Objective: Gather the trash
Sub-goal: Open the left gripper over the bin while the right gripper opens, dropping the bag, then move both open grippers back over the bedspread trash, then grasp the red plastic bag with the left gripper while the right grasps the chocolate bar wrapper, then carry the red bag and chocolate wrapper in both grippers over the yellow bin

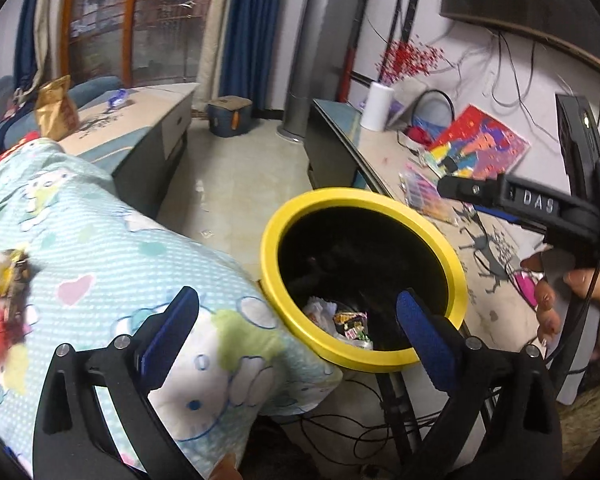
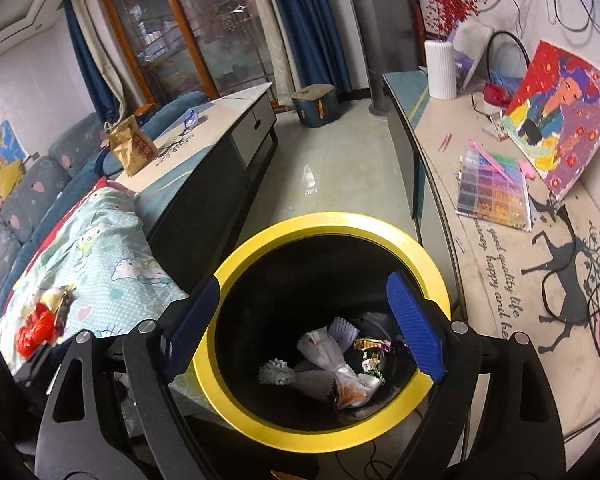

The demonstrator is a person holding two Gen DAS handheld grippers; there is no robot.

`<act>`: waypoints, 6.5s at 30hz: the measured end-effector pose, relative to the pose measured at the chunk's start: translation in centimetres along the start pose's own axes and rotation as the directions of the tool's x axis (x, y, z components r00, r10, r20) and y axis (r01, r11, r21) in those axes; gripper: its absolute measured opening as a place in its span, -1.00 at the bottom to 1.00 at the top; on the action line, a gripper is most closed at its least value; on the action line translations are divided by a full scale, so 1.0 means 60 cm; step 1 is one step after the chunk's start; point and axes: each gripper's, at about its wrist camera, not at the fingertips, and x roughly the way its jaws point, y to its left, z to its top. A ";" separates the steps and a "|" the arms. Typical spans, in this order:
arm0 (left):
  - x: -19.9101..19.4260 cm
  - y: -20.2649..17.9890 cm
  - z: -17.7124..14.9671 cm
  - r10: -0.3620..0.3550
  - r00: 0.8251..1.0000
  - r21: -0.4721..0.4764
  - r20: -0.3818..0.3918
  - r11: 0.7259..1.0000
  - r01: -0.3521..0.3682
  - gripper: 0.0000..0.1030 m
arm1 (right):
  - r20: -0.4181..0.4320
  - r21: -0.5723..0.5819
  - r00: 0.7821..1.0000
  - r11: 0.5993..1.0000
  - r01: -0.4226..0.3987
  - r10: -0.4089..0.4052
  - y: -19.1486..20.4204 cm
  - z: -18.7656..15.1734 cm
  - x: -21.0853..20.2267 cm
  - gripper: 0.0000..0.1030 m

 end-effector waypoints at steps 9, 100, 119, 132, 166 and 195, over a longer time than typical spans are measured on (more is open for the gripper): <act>-0.067 0.042 0.009 0.082 0.993 -0.064 0.081 0.995 -0.077 0.87 | 0.017 -0.047 0.999 0.998 -0.033 0.034 0.041 -0.002 -0.011 0.53; -0.237 0.407 -0.124 0.292 0.956 -0.543 0.034 0.809 -0.228 -0.31 | -0.354 -0.271 0.878 0.863 -0.427 0.323 0.499 -0.147 0.149 -0.77; -0.255 0.324 -0.072 0.256 0.960 -0.398 0.113 0.897 -0.193 -0.62 | -0.266 -0.185 0.890 0.886 -0.424 0.371 0.399 -0.122 0.067 -0.78; -0.257 0.276 -0.041 0.224 0.962 -0.345 0.153 0.925 -0.161 -0.63 | -0.197 -0.181 0.902 0.890 -0.419 0.384 0.360 -0.090 0.011 -0.78; -0.214 0.161 0.006 0.141 0.978 -0.186 0.155 0.976 -0.111 -0.63 | -0.078 -0.149 0.947 0.935 -0.321 0.312 0.222 -0.046 -0.043 -0.78; -0.133 0.018 0.021 0.013 0.992 0.010 0.126 1.000 -0.014 -0.62 | 0.005 -0.016 0.987 0.987 -0.158 0.158 0.064 0.003 -0.040 -0.79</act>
